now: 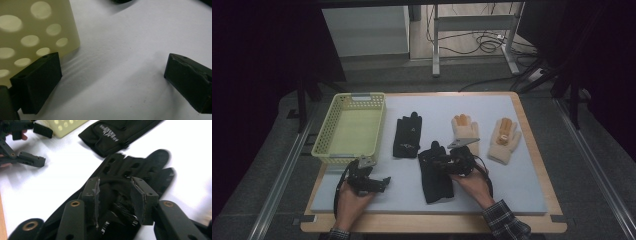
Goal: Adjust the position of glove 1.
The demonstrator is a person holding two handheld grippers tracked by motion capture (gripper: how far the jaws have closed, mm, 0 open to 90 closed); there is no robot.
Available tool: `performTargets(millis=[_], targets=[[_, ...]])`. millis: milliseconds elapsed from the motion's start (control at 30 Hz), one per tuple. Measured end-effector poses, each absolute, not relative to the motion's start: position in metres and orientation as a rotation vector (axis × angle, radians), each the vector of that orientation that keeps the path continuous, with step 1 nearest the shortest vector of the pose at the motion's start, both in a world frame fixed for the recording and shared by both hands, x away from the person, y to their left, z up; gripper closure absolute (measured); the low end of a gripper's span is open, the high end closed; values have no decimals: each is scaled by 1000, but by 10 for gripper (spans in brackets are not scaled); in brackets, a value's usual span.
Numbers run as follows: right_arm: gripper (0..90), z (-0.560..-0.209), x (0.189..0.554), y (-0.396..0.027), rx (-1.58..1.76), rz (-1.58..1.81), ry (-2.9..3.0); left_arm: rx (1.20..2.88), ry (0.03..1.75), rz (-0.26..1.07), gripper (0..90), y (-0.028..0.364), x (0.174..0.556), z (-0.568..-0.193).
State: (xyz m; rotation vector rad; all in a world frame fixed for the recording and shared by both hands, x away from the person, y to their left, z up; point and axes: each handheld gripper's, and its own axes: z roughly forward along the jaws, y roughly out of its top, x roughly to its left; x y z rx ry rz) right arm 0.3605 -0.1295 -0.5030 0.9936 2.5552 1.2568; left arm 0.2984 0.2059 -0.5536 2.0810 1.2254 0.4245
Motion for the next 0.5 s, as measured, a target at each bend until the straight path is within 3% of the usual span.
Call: performTargets(millis=[33, 133, 233, 500], targets=[[583, -500, 361, -134, 989, 1255, 2549, 2081, 1225, 425, 12, 206, 298, -554], [718, -497, 358, -145, 946, 1174, 2531, 2081, 1225, 425, 13, 206, 298, -554], [796, -503, 353, -154, 932, 1104, 2521, 2081, 1225, 425, 13, 206, 298, -554], [827, -526, 332, -171, 930, 1145, 2571, 2081, 1225, 425, 13, 206, 298, -554]])
